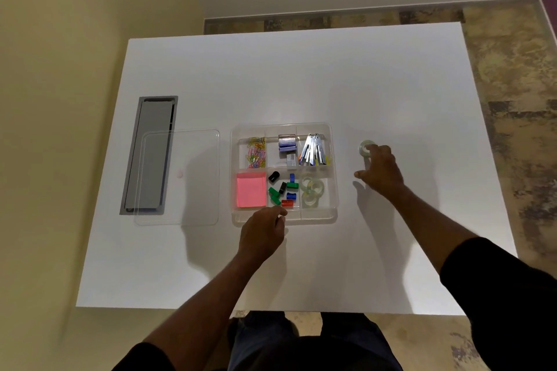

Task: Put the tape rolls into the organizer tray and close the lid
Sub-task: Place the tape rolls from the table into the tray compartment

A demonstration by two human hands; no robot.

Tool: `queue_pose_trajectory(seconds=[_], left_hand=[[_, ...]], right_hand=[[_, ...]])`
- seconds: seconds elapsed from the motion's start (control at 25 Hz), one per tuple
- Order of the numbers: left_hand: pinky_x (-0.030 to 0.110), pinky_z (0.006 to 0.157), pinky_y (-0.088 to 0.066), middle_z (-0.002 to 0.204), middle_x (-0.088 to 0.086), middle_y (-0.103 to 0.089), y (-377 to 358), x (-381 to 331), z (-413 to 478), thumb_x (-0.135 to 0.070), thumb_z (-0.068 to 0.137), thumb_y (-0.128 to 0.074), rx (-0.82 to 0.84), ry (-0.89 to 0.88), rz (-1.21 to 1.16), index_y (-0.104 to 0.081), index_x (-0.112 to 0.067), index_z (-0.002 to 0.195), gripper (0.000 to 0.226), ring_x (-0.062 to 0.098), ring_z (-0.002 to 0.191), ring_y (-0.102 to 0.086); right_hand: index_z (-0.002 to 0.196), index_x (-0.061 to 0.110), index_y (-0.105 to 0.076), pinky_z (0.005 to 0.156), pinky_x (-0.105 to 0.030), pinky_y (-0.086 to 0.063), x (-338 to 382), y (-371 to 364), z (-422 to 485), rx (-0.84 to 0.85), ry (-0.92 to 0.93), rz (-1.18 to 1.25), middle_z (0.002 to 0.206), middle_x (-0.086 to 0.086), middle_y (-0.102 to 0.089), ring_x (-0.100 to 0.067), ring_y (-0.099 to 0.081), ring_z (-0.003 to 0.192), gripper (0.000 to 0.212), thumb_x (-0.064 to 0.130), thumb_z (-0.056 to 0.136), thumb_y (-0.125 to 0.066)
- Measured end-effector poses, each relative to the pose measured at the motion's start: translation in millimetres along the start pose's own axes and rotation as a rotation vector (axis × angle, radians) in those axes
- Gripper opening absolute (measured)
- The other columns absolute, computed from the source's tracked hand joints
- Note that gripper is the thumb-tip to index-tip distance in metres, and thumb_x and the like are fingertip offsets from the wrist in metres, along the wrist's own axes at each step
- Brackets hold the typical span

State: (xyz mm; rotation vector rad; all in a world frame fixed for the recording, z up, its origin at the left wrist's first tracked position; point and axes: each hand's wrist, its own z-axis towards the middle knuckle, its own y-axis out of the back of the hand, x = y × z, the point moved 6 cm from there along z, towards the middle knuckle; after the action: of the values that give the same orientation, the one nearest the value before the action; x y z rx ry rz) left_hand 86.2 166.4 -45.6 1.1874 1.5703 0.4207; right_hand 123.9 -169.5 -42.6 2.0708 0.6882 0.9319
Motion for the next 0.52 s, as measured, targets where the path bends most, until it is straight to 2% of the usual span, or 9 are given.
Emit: queue_pose_trajectory(seconds=[0.12,0.24,0.36,0.44,0.52], left_hand=[[0.041,0.081,-0.064,0.117,0.005,-0.082,-2,-2,5,-0.021,0.105,-0.061,-0.006,-0.009,0.005,-0.075,-0.019,0.126,0.025,0.021,0.099,-0.075],[0.030,0.073,-0.058,0.114,0.005,-0.083,-5,-3,9,-0.020,0.105,-0.062,-0.007,-0.014,0.007,-0.076,-0.017,0.125,0.024,0.016,0.088,-0.071],[0.022,0.068,-0.049,0.113,0.005,-0.082,-6,-4,14,-0.019,0.105,-0.063,-0.010,-0.010,-0.009,-0.076,-0.016,0.124,0.024,0.012,0.083,-0.067],[0.024,0.071,-0.052,0.115,0.006,-0.082,-6,-5,17,-0.018,0.105,-0.063,-0.007,-0.004,-0.014,-0.076,-0.016,0.126,0.025,0.015,0.085,-0.070],[0.025,0.072,-0.053,0.115,0.007,-0.082,-5,-5,18,-0.018,0.105,-0.063,-0.005,-0.004,-0.015,-0.076,-0.015,0.126,0.026,0.015,0.085,-0.070]], right_hand=[[0.162,0.016,-0.033,0.117,-0.056,-0.048,-5,3,15,0.105,0.016,-0.107,0.167,-0.020,-0.026,-0.045,-0.038,0.151,0.099,0.020,0.082,-0.092],[0.168,0.023,-0.024,0.118,-0.059,-0.049,1,1,27,0.165,0.107,-0.242,0.175,-0.017,-0.015,-0.043,-0.032,0.157,0.106,0.021,0.085,-0.090],[0.162,0.020,-0.038,0.107,-0.059,-0.057,5,-5,33,0.150,0.178,-0.364,0.169,-0.016,-0.028,-0.043,-0.037,0.152,0.080,0.011,0.093,-0.078],[0.142,0.011,-0.055,0.094,-0.057,-0.063,8,-5,29,0.083,0.217,-0.423,0.148,-0.018,-0.046,-0.042,-0.049,0.138,0.046,0.002,0.098,-0.065],[0.121,0.005,-0.063,0.084,-0.054,-0.066,8,-7,19,0.028,0.224,-0.445,0.126,-0.019,-0.055,-0.040,-0.057,0.121,0.022,-0.002,0.100,-0.056]])
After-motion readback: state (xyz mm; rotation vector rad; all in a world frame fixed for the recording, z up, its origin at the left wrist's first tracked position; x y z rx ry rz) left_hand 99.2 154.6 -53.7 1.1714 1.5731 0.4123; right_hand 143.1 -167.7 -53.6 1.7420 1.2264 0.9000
